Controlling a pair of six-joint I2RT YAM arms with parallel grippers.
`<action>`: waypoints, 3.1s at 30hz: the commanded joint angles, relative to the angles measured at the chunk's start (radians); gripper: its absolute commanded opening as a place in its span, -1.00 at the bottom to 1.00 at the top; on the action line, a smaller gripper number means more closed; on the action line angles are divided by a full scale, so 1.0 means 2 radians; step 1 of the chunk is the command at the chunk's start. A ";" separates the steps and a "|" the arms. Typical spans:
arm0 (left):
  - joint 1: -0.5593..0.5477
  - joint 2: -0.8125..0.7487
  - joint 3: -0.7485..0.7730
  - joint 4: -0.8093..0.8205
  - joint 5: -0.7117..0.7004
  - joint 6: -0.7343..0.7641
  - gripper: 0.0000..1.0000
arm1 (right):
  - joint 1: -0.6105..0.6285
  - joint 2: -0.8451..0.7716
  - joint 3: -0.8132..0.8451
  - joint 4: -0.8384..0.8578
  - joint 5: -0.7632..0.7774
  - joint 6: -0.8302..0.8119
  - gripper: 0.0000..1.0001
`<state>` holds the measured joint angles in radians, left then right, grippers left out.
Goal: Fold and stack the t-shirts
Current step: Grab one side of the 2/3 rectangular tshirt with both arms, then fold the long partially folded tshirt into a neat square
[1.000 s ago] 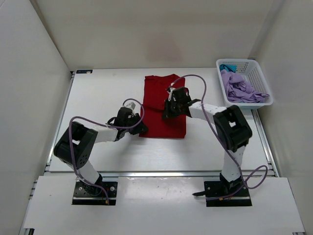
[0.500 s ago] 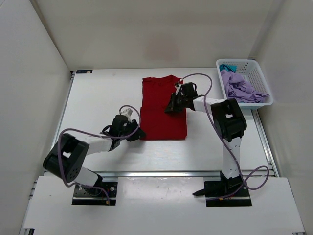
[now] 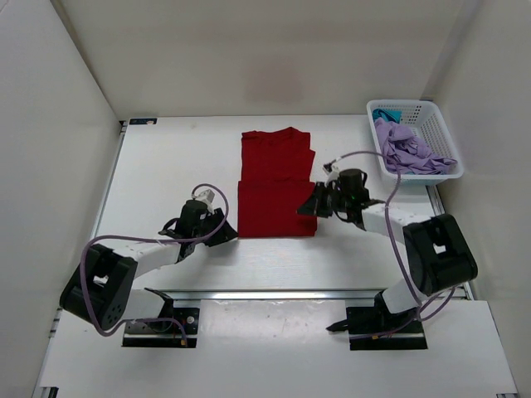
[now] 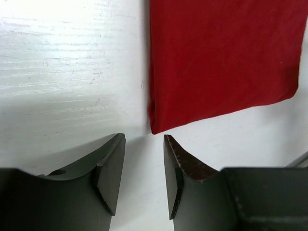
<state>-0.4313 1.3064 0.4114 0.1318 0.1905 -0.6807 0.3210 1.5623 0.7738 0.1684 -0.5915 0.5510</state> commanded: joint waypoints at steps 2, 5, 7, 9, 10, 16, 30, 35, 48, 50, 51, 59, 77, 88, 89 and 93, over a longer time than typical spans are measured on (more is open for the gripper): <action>-0.001 0.009 0.000 0.005 0.004 0.008 -0.02 | -0.028 -0.036 -0.105 0.055 0.004 0.018 -1.00; -0.006 0.022 0.003 0.005 0.004 0.010 -0.02 | -0.042 -0.040 -0.135 0.057 0.013 0.012 -1.00; -0.009 0.026 0.006 0.005 -0.001 0.011 -0.02 | -0.045 -0.033 -0.146 0.055 0.016 0.010 -1.00; -0.011 0.026 0.005 0.007 -0.005 0.010 0.01 | -0.045 -0.030 -0.151 0.055 0.010 0.008 -1.00; -0.011 0.026 0.006 0.010 -0.006 0.011 0.03 | -0.045 -0.036 -0.152 0.057 0.007 0.007 -1.00; -0.021 0.046 0.016 0.003 -0.009 0.013 -0.01 | -0.057 -0.117 -0.170 0.033 0.024 0.000 -0.44; -0.031 0.080 0.034 0.017 -0.010 0.004 -0.56 | -0.057 -0.037 -0.161 0.046 0.010 -0.005 -0.31; -0.031 0.074 0.037 0.023 -0.001 0.002 -0.82 | -0.055 -0.001 -0.145 0.057 -0.013 0.001 -1.00; -0.097 -0.203 -0.072 -0.187 -0.004 -0.008 -1.00 | 0.112 -0.304 -0.296 -0.133 0.091 0.059 -0.99; -0.109 -0.270 -0.095 -0.235 0.004 -0.034 -1.00 | 0.160 -0.394 -0.307 -0.166 0.105 0.101 -1.00; -0.116 -0.306 -0.097 -0.248 0.012 -0.048 -1.00 | 0.186 -0.411 -0.305 -0.185 0.119 0.125 -1.00; -0.051 -0.260 0.072 -0.251 0.038 -0.015 -1.00 | 0.050 -0.380 -0.165 -0.235 0.067 0.016 -1.00; 0.013 0.210 0.450 -0.116 -0.064 -0.014 -0.99 | -0.142 0.106 0.215 -0.148 -0.026 -0.050 -1.00; 0.055 0.340 0.501 -0.042 -0.047 -0.048 -0.60 | -0.145 0.270 0.422 -0.215 0.015 -0.074 -0.88; 0.058 0.336 0.500 -0.030 -0.039 -0.052 -0.52 | -0.147 0.268 0.424 -0.213 0.014 -0.069 -0.80; 0.064 0.309 0.479 -0.015 -0.027 -0.053 -0.35 | -0.138 0.240 0.402 -0.202 0.020 -0.069 -0.22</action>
<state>-0.3130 2.0262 1.3907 0.0139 0.1104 -0.7761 0.0368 2.1101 1.5742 -0.2501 -0.5735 0.4259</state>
